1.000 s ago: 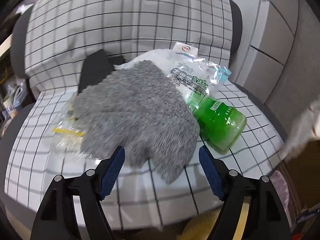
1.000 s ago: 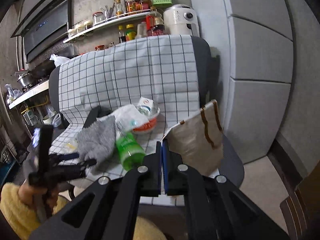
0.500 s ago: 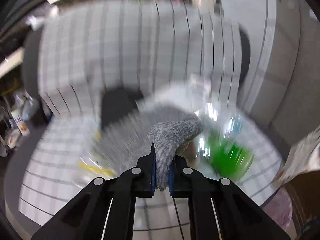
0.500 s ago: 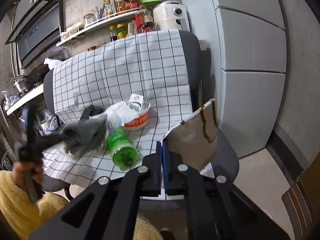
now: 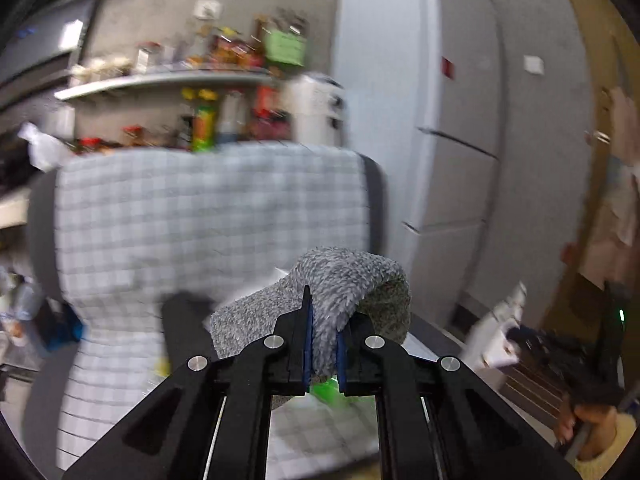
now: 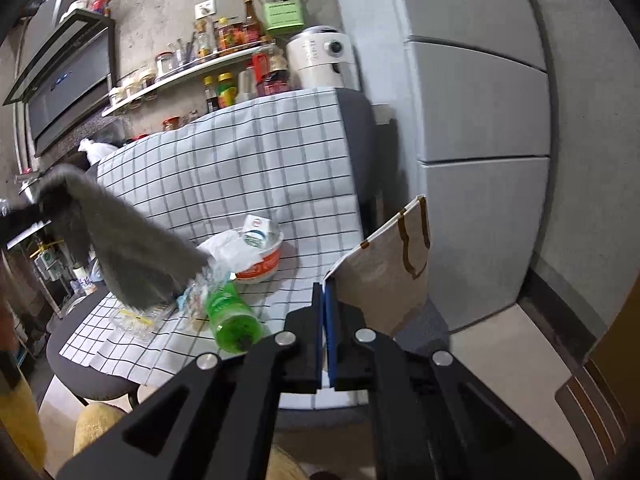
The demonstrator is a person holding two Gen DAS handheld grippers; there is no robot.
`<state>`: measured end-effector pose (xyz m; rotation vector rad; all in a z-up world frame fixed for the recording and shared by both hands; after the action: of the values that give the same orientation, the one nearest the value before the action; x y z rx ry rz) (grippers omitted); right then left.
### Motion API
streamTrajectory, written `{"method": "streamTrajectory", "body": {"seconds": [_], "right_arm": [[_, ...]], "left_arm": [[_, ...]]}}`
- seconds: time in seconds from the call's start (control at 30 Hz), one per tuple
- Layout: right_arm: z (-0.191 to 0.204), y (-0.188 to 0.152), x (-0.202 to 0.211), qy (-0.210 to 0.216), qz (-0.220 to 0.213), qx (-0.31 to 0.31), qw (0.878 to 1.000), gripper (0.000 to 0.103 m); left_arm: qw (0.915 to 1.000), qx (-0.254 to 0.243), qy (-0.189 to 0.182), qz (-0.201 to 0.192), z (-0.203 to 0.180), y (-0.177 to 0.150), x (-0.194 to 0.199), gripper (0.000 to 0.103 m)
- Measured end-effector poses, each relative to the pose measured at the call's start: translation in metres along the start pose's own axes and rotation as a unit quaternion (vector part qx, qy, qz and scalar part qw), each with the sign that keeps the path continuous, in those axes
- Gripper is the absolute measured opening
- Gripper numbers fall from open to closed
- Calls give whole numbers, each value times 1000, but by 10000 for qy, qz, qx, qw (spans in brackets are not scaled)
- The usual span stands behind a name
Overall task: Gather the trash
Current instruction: 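Carry both items to the bin and open the left tool over it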
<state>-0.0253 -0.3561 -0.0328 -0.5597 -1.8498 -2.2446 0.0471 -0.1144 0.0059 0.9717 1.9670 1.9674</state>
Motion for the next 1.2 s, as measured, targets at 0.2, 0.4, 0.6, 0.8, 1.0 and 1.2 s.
{"method": "streamTrajectory", "body": {"seconds": [0.2,0.4,0.6,0.8,1.0,1.2], "right_arm": [[-42,-13,33,-685,199,-25,9974,2],[-89,-32,71,-1388,231,-269,9897,2],[-131,-52,96,-1824,241,-615,9810,2],[-163,-66,110,-2041,242,-878,9747,2],[-186,-77,118,-2174,277,-1135,9691,2],[-190,-91,108,-2038,497,-1334,9686,2]], "left_arm": [[9908,28,-1182,658,-77,-50,-45,9],[9712,-116,-2041,1222,-146,-88,-83,9],[9464,-417,-2626,1833,-209,-128,-104,10],[9264,-690,-2890,2314,-253,-161,-123,14],[9145,-882,-2952,2623,-283,-182,-144,42],[9202,-896,-2797,2588,-274,-181,-145,43]]}}
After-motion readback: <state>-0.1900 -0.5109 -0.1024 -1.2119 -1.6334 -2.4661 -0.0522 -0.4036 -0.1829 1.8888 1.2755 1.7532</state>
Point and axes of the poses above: each gripper's, at about its wrist camera, not at the fingertips, and x roughly against the way its jaws point, z to its left, y to its top, the point moved 3 cm from there along -x, roughly the way its jaws point, and after that the axes turned 4 degrees about -z, right-handed, at the moved point
